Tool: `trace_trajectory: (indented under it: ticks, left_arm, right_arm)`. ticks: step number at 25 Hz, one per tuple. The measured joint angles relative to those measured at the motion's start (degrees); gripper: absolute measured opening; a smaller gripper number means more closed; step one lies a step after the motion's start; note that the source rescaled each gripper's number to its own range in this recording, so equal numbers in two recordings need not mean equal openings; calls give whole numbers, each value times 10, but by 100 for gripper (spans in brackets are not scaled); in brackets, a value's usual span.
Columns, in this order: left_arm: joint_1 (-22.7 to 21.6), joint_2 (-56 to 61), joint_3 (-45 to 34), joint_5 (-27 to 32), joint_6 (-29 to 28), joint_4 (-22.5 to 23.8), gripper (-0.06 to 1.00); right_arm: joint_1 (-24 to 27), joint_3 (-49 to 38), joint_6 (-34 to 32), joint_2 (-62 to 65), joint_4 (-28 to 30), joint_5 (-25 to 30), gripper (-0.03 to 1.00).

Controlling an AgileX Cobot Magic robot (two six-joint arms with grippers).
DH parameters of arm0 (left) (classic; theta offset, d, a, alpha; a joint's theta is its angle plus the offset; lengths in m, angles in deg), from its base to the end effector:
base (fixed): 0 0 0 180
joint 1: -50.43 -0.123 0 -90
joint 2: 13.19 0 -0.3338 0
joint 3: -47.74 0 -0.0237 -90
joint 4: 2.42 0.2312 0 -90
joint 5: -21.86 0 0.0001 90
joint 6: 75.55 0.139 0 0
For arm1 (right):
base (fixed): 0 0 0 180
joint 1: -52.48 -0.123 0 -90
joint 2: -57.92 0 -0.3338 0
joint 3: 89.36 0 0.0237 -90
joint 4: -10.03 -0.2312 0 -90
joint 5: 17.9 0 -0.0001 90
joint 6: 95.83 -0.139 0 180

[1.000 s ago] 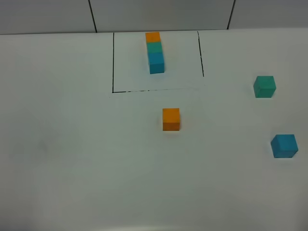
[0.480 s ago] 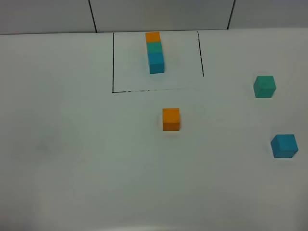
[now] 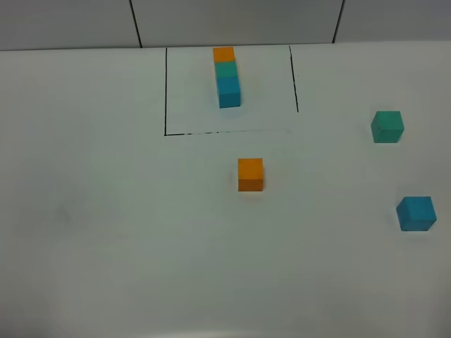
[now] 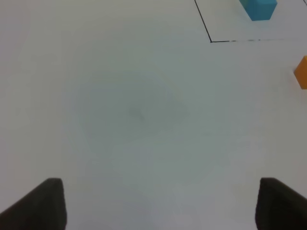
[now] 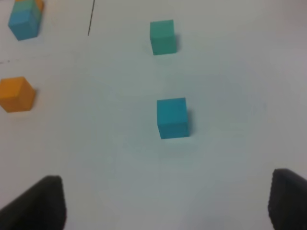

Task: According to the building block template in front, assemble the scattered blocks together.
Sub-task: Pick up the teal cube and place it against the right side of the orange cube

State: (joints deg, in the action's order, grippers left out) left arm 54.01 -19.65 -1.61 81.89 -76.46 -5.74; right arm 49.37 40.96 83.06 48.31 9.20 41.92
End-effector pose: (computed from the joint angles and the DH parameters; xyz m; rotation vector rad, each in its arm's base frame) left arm -0.0292 -0.0052 0.2496 0.0497 2.0219 -0.1187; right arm -0.0211 0.0006 0.2495 -0.0364 2.0791 0.0625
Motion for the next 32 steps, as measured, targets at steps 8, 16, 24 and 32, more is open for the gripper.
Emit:
trace_trajectory:
  ticks: [8,16,24,32]
  left_arm:
    - [0,0,0,0,0,0,74]
    - [0,0,0,0,1,0,74]
    - [0,0,0,0,1,0,74]
    - [0,0,0,0,1,0,74]
  right_arm:
    - [0,55,0,-222,34,-48,95]
    - [0,108,3,-428,34,-87,96]
    - [0,183,16,-592,34,-101,96]
    - [0,294,35,-752,34,-106,97]
